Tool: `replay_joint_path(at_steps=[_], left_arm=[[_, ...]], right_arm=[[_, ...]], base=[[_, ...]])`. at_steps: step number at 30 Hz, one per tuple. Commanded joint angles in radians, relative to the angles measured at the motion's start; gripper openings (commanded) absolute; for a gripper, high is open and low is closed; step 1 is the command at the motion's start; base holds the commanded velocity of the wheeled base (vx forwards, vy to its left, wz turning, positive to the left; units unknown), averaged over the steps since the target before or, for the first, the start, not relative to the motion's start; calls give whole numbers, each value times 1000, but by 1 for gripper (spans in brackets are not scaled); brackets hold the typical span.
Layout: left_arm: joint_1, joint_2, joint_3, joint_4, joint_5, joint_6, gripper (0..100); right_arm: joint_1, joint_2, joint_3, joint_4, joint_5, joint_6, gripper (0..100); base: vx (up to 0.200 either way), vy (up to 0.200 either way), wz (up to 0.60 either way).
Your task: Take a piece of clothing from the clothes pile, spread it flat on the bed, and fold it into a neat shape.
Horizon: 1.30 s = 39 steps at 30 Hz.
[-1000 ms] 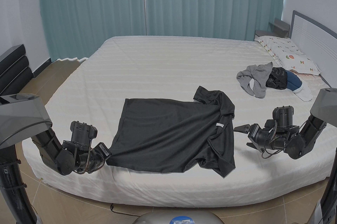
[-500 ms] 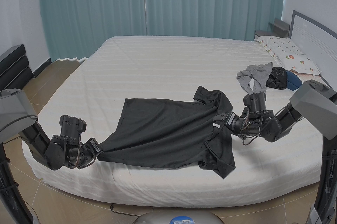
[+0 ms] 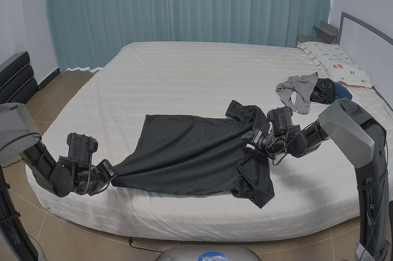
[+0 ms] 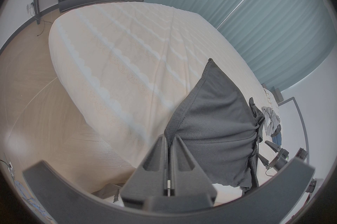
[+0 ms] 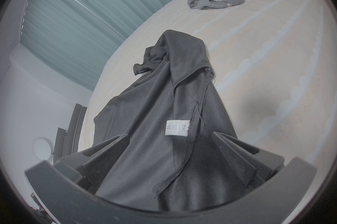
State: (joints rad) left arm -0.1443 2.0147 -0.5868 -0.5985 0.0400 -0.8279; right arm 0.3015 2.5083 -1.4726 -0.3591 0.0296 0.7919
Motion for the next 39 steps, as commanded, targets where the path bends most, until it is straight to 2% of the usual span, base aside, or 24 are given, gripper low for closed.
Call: replay_joint_path(at_steps=[1, 14, 20, 24, 28, 30, 31, 34, 39], left_arm=[[0, 13, -2, -1, -2, 0, 0], [0, 18, -1, -1, -2, 0, 0], [-1, 32, -2, -1, -5, 0, 0], [-1, 33, -1, -1, -5, 0, 0], [-5, 29, 1, 0, -5, 0, 0], [-5, 29, 2, 0, -5, 0, 0], [-6, 29, 2, 0, -5, 0, 0], [-8, 29, 2, 2, -6, 0, 0], [-12, 30, 5, 2, -8, -2, 0]], right_arm=[[2, 66, -43, -7, -13, 1, 0], [-22, 41, -40, -9, -43, 3, 0], [-70, -37, 21, -11, -40, 6, 0], [-125, -115, 129, -12, 1, -17, 0], [-217, -160, 196, -24, 67, -103, 0], [-234, -166, 207, -24, 76, -114, 0], [-271, -174, 218, -24, 102, -132, 0], [-315, -167, 218, -24, 136, -160, 0], [-328, -144, 207, -26, 159, -180, 0]], base=[[0, 0, 0], [0, 0, 0], [0, 0, 0], [0, 0, 0], [0, 0, 0], [0, 0, 0], [0, 0, 0], [0, 0, 0], [0, 0, 0]])
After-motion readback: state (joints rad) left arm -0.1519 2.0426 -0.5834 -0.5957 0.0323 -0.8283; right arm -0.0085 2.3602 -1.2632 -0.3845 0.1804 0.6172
